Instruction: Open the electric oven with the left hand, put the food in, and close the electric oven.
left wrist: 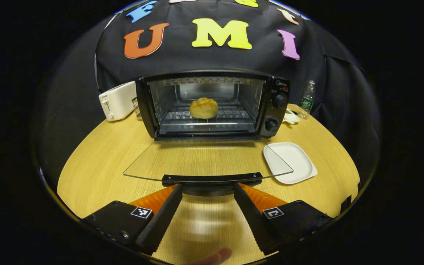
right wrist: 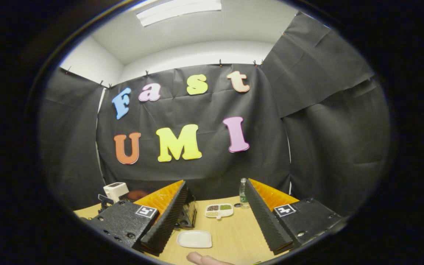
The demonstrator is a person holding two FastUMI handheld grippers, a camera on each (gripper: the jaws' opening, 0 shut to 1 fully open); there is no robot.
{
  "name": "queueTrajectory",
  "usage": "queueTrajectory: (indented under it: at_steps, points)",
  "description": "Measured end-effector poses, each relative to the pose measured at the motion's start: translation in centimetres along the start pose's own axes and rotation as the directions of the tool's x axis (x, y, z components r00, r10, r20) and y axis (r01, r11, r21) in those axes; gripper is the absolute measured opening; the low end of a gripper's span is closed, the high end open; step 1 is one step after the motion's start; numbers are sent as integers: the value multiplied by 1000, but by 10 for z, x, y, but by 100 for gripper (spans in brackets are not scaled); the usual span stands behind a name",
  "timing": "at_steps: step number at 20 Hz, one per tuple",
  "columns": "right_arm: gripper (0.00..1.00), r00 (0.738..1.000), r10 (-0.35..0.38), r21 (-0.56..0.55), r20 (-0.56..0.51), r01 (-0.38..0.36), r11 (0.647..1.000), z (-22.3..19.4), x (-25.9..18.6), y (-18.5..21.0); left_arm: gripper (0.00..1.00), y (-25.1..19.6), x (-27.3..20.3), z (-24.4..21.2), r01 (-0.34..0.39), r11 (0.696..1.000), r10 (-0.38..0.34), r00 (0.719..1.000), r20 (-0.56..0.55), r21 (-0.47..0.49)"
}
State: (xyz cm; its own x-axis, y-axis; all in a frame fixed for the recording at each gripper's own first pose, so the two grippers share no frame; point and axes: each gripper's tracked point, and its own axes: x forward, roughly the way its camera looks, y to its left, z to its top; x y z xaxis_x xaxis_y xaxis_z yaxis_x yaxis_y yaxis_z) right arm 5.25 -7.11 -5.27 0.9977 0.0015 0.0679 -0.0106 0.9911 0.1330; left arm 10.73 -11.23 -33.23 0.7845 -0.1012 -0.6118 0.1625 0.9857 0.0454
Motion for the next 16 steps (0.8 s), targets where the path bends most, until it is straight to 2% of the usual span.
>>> queueTrajectory:
  at_steps: [10, 16]
  points:
    - [94, 1000, 6, 6, 25, -6, 1000, 7, 1, 9, 95, 2, -7, 44, 3, 999, -7, 995, 96, 33]
    - [94, 999, -14, -21, 41, 15, 1000, 15, -3, 9, 98, 2, -5, 88, 3, 999, -10, 987, 160, 46]
